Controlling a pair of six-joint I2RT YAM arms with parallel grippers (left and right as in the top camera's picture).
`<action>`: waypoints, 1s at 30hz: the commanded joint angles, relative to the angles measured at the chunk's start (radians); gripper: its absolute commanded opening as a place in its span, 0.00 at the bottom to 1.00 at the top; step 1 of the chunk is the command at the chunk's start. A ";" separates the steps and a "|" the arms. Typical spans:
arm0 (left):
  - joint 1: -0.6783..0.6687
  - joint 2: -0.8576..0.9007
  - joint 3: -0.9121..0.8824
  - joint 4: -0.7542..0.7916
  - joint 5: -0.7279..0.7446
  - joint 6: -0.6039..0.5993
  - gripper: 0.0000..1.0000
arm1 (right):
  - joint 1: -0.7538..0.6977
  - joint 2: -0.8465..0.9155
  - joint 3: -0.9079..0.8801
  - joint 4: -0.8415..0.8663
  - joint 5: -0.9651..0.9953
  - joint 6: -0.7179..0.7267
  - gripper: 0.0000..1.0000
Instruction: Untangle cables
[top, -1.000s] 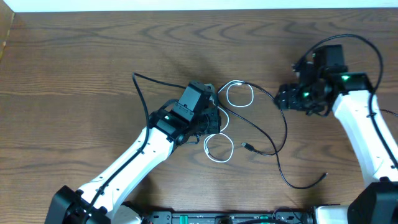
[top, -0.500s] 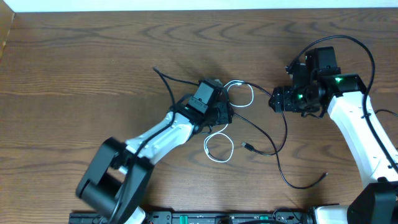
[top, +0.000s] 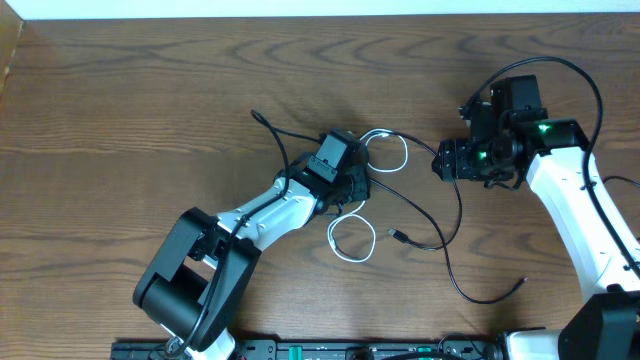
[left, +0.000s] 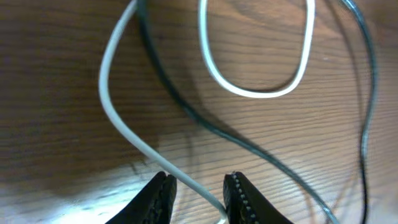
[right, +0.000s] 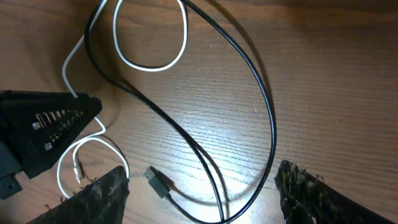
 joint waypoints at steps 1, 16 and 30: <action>0.002 0.008 -0.004 -0.034 -0.064 -0.001 0.29 | 0.007 0.001 -0.004 -0.005 -0.007 -0.009 0.73; 0.002 0.007 -0.003 -0.134 -0.164 0.045 0.11 | 0.008 0.001 -0.004 -0.019 -0.007 -0.009 0.73; 0.002 -0.385 0.004 -0.515 -0.094 0.237 0.07 | 0.017 0.001 -0.016 0.008 -0.008 -0.009 0.74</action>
